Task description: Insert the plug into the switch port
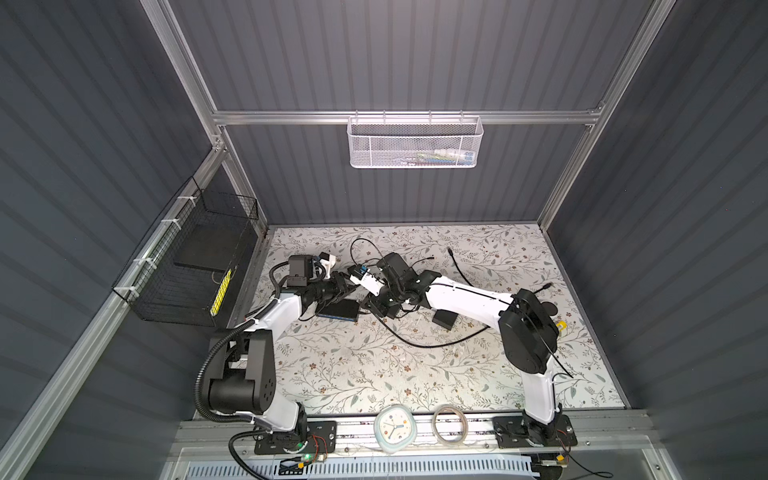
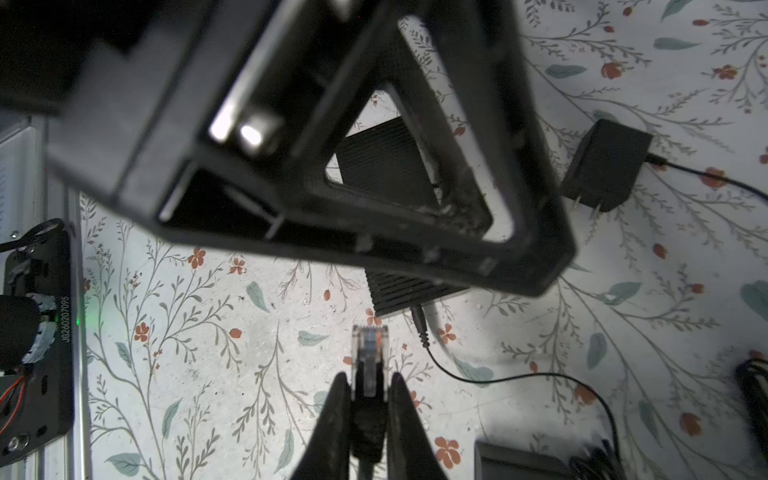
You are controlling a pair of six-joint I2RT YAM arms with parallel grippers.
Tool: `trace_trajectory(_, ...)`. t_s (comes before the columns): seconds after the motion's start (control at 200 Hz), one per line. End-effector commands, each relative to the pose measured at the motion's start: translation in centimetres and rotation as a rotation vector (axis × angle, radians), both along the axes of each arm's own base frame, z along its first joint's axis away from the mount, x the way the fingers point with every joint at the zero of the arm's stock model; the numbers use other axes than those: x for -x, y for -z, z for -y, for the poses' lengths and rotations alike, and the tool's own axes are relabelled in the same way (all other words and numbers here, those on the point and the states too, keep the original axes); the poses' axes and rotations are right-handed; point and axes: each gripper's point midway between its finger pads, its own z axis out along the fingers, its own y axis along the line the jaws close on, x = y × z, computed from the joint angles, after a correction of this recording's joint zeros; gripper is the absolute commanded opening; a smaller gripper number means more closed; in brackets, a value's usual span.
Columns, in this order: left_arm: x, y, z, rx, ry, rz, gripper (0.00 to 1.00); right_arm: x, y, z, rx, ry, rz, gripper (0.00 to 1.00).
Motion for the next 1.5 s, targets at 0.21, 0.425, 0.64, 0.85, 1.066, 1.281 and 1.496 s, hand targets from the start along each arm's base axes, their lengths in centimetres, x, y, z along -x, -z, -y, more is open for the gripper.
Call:
trace_trajectory(0.21,2.7,-0.3,0.9,0.027,0.087,-0.002,0.34,-1.8,-1.5,-1.3,-0.025,0.044,0.04,0.02)
trace_trajectory(0.425,2.8,-0.8,0.9,0.028,0.086,0.01,0.28,-2.0,-1.4,-1.6,-0.028,0.044,0.03,0.02)
trace_trajectory(0.64,2.9,-0.9,0.9,0.033,0.088,0.013,0.2,-2.4,-1.3,-1.4,-0.02,0.065,0.038,0.02)
trace_trajectory(0.85,3.0,-0.9,0.9,0.034,0.086,0.013,0.13,-2.4,-1.5,-1.8,-0.032,0.058,0.033,0.03)
trace_trajectory(1.066,2.8,-1.0,0.9,0.033,0.079,0.017,0.05,-2.3,-1.4,-1.5,-0.024,0.063,0.032,0.14)
trace_trajectory(1.281,2.7,-1.0,0.8,0.029,0.077,0.017,0.04,-1.7,-1.3,0.2,-0.05,0.06,0.003,0.35)
trace_trajectory(1.496,2.6,-1.2,0.8,0.029,0.077,0.022,0.04,-1.0,-1.0,1.8,-0.081,0.038,-0.048,0.35)
